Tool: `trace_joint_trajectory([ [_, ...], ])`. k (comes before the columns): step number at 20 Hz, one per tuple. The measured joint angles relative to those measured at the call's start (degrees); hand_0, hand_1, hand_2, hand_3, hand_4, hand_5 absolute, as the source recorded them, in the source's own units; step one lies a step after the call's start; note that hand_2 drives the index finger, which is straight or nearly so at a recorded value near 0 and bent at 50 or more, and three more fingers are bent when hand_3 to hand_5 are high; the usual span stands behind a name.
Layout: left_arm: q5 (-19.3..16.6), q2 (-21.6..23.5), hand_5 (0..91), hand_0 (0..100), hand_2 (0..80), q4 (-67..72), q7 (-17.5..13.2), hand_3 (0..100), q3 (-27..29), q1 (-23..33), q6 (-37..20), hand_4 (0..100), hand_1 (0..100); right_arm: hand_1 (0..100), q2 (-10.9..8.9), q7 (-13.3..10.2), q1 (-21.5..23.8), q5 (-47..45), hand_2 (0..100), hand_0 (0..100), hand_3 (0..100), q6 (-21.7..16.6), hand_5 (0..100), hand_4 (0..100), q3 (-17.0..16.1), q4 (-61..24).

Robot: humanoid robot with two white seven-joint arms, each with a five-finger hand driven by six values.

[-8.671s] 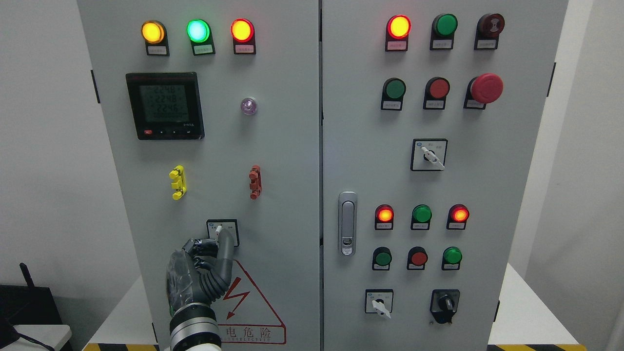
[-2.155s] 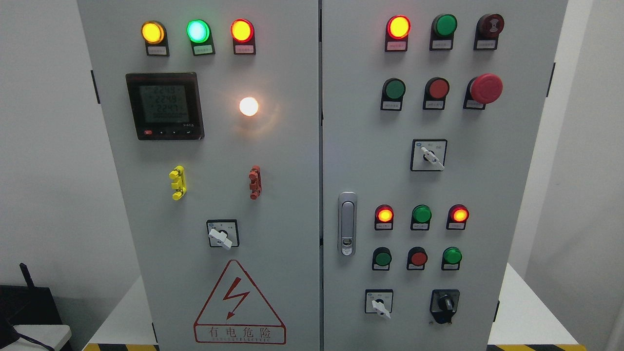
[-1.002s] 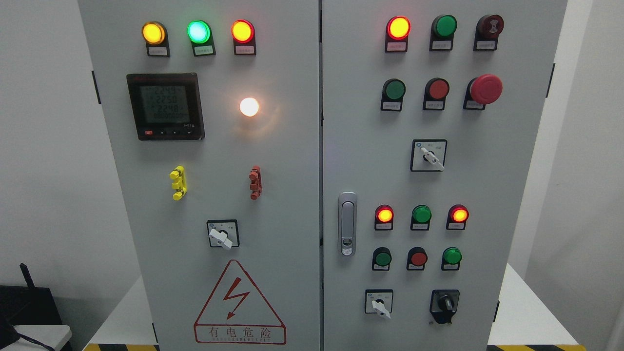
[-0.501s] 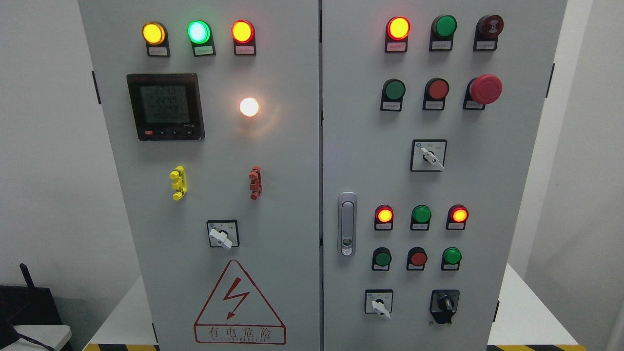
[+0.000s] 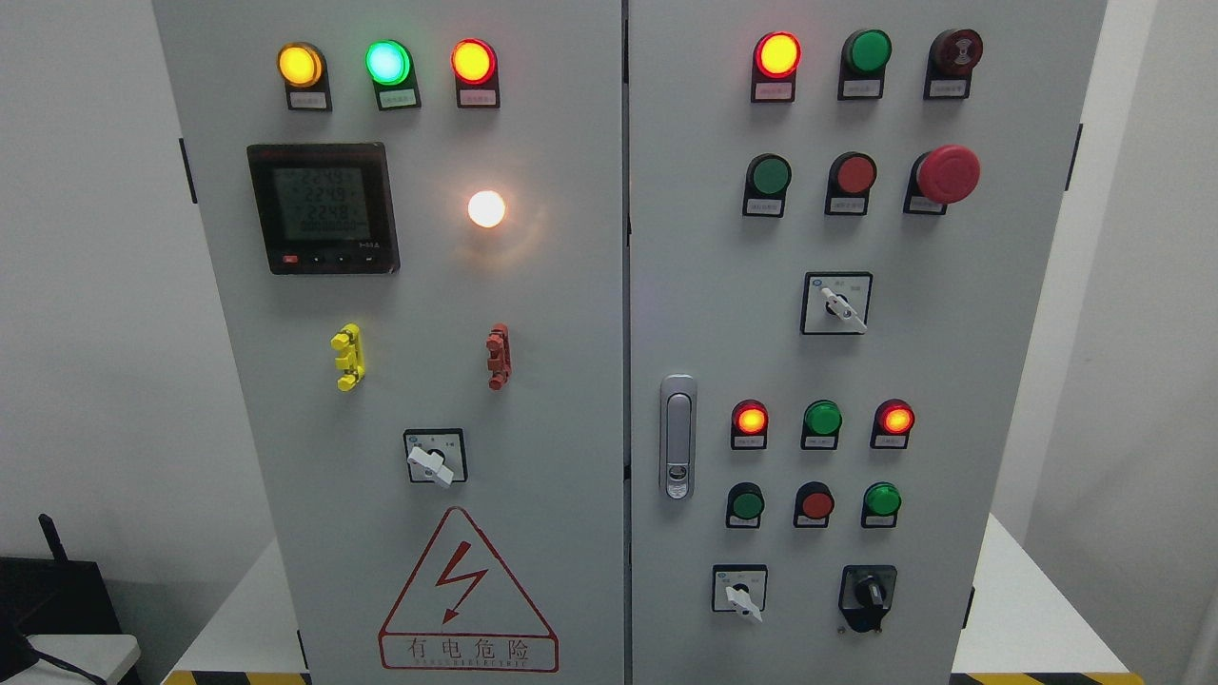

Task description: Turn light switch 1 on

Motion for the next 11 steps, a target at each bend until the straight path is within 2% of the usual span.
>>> trace_joint_trajectory([
  [4,0.0,0.0,19.2,51,0.0,2.2,-1.6,0,-1.1,-0.9,2.9,0,0,39,0.00,0.0,0.0,0.0,0,12,0,0.0,0,0,0.0,0.0],
  [11,0.0,0.0,21.9,51,0.0,4.5,-2.2,0,-2.3,-2.1,5.7,0,0,39,0.00,0.0,0.0,0.0,0,12,0,0.0,0,0,0.0,0.0],
])
